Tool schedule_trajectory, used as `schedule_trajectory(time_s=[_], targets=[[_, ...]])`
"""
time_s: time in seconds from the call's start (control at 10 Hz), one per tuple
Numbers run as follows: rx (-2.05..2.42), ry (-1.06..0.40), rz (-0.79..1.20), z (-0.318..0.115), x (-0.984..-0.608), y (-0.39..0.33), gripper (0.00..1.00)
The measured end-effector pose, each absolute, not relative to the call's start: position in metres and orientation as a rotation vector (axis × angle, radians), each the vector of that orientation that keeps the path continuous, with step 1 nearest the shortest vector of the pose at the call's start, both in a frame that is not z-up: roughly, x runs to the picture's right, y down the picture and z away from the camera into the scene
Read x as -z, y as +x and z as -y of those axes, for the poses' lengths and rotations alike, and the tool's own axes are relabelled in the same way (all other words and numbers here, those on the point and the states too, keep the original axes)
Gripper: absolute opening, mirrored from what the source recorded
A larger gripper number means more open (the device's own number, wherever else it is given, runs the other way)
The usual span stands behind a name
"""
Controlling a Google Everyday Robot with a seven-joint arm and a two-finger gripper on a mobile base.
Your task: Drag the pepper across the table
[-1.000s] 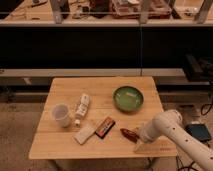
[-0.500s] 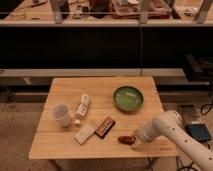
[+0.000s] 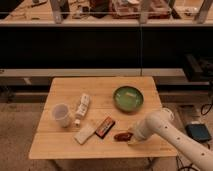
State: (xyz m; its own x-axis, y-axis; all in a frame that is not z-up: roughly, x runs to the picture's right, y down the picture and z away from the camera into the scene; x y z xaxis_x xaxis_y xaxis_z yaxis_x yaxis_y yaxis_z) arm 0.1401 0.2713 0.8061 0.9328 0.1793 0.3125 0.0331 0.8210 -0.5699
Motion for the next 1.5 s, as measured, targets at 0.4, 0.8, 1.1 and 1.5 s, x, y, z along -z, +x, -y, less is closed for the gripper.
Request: schedule_trajectory(time_s=[0.4,0.8,1.1,1.5], targets=[[0.015,-0.625,0.391,-0.266,-0.815,0.099,0.10],[0.088,-0.658,0.403,-0.261,-0.824,0.067,0.10],[0.122,-0.658,0.414,-0.253,-0.830,0.049,0.10],[0.181,-0.648,0.419,-0.245,-0.834,0.026,0.10]])
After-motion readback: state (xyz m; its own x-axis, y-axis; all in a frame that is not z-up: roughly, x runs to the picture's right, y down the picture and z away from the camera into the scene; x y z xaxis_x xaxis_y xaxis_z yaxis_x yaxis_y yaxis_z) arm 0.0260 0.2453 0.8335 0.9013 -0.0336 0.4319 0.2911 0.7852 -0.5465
